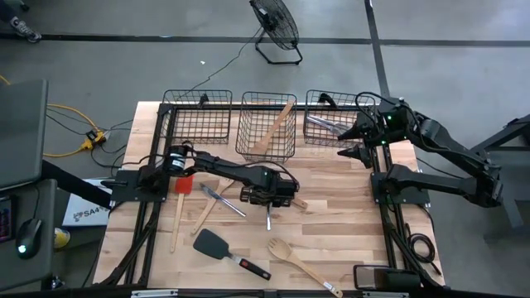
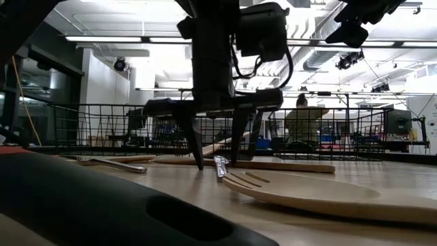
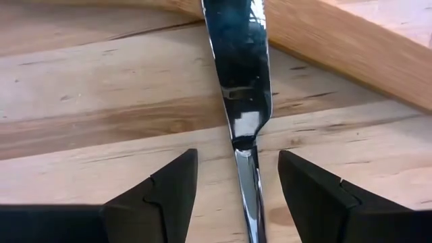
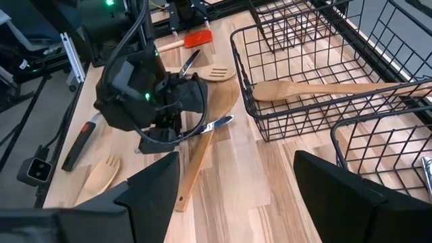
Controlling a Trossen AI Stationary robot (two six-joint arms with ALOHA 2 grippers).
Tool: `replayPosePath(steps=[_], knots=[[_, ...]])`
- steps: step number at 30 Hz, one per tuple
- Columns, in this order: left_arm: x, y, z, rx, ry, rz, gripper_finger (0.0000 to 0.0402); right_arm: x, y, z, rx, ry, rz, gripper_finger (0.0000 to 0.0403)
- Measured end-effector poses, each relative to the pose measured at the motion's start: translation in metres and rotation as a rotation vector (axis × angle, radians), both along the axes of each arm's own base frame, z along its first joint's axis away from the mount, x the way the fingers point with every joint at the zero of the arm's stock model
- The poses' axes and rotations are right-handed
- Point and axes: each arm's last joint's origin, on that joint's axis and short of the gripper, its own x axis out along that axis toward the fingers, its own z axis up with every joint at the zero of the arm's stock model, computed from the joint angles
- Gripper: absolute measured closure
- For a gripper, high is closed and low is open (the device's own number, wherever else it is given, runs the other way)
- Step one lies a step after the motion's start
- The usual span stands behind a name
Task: Pick & Place Kitchen Items
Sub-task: Put the silver table knife into the right wire basket
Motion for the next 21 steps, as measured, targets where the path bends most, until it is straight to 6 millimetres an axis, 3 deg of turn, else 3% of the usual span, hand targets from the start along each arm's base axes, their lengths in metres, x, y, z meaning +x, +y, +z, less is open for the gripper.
replayPosePath(steps=[16, 21], knots=[[0.0072, 0.0009, 0.007, 0.065, 0.064, 0.023, 0.02, -0.0011, 0.0007, -0.0019, -0.005, 0.021, 0.011, 0.0122], [0.0066, 0.0011, 0.007, 0.065, 0.071, 0.034, 0.0231, -0.001, 0.0007, -0.0019, -0.009, 0.021, 0.013, 0.0122]])
